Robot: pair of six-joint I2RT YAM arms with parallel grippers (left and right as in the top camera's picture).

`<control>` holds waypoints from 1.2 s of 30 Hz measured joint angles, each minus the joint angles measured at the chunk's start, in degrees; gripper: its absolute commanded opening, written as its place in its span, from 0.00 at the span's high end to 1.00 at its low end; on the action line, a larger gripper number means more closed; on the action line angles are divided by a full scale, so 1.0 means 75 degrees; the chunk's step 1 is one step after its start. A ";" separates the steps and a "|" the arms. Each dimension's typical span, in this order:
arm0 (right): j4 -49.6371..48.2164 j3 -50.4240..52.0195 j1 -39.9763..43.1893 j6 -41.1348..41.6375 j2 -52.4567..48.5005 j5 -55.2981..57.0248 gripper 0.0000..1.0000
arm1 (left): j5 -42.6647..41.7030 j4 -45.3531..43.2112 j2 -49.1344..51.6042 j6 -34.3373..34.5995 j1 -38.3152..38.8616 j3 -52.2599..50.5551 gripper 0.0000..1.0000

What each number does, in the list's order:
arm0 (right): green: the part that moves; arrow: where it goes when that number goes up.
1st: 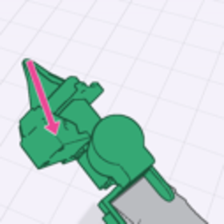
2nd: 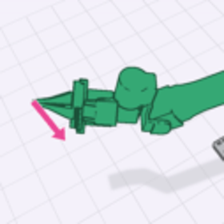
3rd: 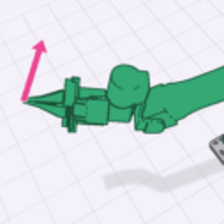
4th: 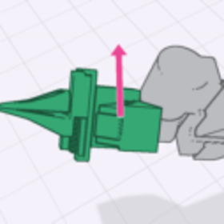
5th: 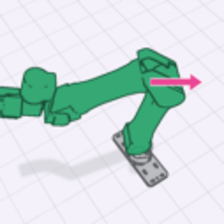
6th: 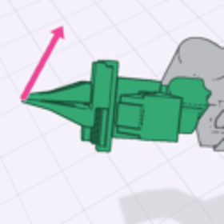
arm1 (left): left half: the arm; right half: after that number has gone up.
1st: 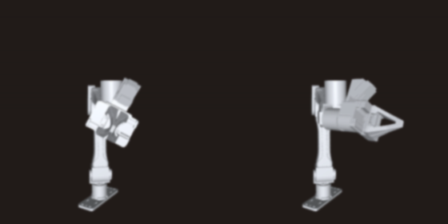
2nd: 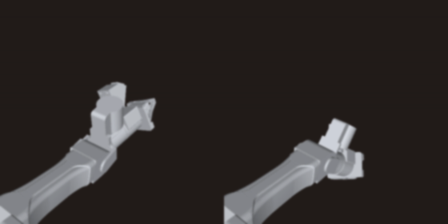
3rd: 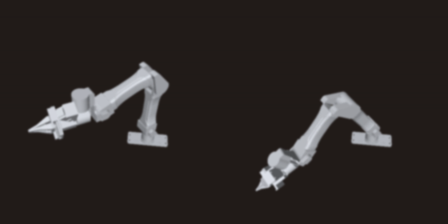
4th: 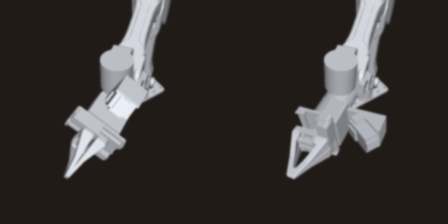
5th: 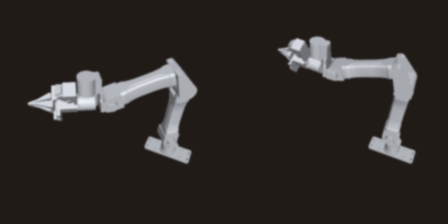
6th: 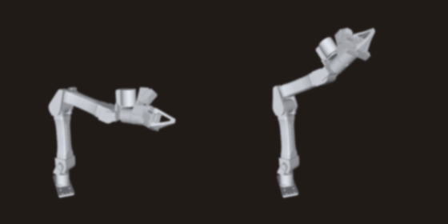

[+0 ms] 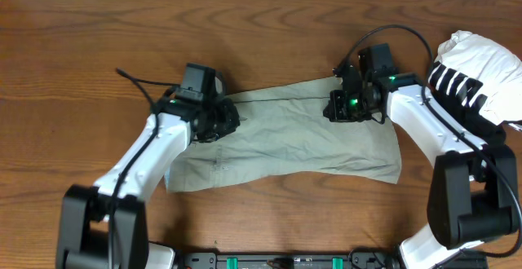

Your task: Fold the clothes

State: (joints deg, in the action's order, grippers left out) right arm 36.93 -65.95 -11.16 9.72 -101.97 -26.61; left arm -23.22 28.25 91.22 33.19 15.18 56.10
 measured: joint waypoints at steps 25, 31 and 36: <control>-0.0172 -0.0041 0.0050 0.0157 -0.1070 0.1760 0.99 | -0.0035 -0.0073 0.1766 -0.0026 -0.0178 0.0154 0.93; -0.0172 -0.0090 0.0315 0.0154 -0.1099 0.2084 0.99 | 0.0335 0.0417 0.1760 -0.0379 -0.0641 0.0265 0.93; -0.0154 -0.0105 0.0583 0.0154 -0.1099 0.2256 0.99 | 0.0705 0.0697 0.1722 -0.0513 -0.1058 0.0326 0.93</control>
State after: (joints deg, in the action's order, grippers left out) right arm 35.77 -66.74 -6.79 10.87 -110.21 -9.69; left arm -17.93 33.47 104.14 29.34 7.25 58.54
